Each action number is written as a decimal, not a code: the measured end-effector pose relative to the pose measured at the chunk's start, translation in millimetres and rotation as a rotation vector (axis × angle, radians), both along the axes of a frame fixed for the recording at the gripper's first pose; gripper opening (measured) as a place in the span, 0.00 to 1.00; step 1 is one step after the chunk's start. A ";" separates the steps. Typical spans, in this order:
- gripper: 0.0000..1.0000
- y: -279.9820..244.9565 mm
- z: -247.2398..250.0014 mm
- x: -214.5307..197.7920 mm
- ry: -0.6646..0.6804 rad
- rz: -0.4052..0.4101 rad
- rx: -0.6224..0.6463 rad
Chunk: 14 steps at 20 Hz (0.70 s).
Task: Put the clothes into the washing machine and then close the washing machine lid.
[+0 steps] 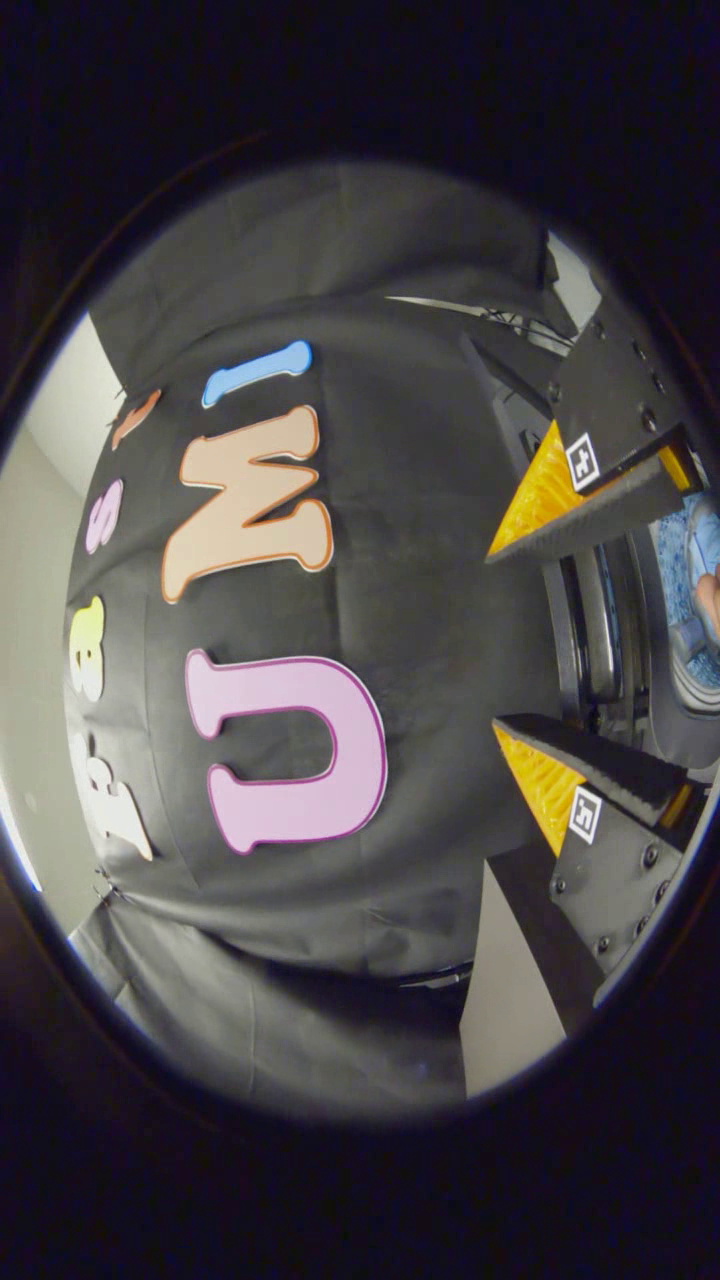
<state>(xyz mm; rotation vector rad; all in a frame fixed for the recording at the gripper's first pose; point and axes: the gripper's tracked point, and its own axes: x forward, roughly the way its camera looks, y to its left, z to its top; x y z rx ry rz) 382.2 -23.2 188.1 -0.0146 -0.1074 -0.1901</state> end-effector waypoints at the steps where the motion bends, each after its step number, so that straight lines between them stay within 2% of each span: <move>1: 0.93 1.7 0.3 0.9 0.003 0.002 -0.001; 9: 0.91 0.3 -1.4 -2.5 0.048 -0.018 -0.050; 11: 0.91 -3.4 -11.5 -0.5 0.105 -0.040 -0.054; 13: 0.91 5.9 -22.1 -0.4 0.174 0.000 -0.029; 14: 0.93 0.5 -19.2 -1.1 0.171 -0.007 -0.029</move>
